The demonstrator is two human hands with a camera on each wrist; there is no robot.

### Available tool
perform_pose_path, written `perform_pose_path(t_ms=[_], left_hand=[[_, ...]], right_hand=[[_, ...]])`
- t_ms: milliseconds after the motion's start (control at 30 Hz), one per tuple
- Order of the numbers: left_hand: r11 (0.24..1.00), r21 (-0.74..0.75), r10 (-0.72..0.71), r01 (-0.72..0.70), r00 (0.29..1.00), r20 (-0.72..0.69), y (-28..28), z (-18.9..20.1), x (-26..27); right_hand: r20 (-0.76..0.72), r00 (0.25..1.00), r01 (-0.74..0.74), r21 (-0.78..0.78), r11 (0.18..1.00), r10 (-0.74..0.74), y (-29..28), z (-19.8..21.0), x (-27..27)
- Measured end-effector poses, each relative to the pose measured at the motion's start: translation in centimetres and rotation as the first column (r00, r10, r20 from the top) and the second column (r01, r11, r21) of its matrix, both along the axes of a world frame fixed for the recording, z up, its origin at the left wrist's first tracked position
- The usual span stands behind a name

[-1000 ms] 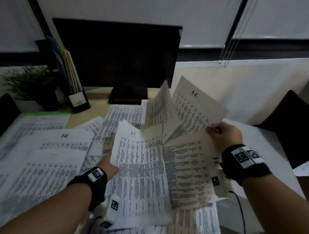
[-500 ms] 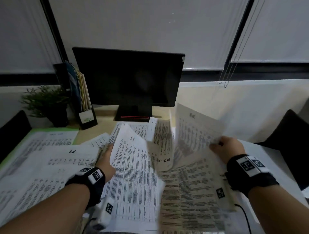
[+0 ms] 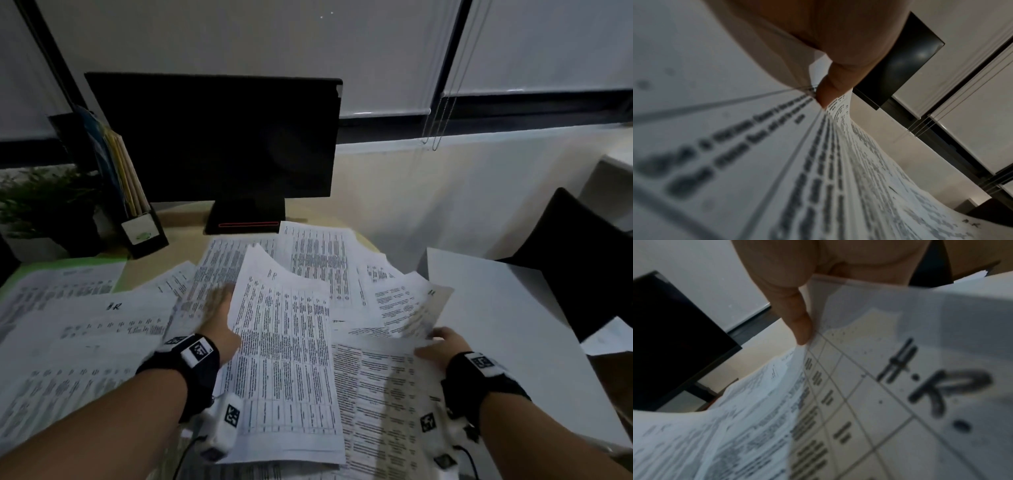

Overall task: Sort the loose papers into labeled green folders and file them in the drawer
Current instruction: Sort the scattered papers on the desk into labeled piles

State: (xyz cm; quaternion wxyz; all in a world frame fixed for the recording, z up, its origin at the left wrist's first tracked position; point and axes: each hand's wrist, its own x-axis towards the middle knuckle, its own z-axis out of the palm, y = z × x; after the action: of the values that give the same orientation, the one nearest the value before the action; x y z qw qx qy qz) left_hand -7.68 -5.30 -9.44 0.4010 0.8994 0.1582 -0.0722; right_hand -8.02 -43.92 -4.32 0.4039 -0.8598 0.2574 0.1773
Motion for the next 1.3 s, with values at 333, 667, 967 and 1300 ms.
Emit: perform_pose_path(t_ms=[333,667,967,1300], left_hand=[[1.000,-0.004,0.004,-0.005,0.991,-0.133,-3.4,-1.4,-1.2],[0.996,0.052,-0.065,0.065,0.998,-0.003,-2.4,-2.5,-3.9],[0.967,0.232,0.114,-0.100,0.992,-0.045,5.1,4.5,-3.2],[0.938,0.336,-0.182,0.085,0.946,0.267,-0.3,15.5,-3.7]], right_hand=[[-0.285,0.951,-0.185,-0.222,0.957,0.118,-1.0,-1.4,-1.7],[0.334,0.844,-0.222,-0.496,0.840,0.420,2.5,5.8,1.0],[0.738,0.217,-0.106,-0.633,0.767,0.639,6.9,14.5,1.3],[0.780,0.024,-0.343,-0.582,0.738,0.626,12.7,15.9,1.1]])
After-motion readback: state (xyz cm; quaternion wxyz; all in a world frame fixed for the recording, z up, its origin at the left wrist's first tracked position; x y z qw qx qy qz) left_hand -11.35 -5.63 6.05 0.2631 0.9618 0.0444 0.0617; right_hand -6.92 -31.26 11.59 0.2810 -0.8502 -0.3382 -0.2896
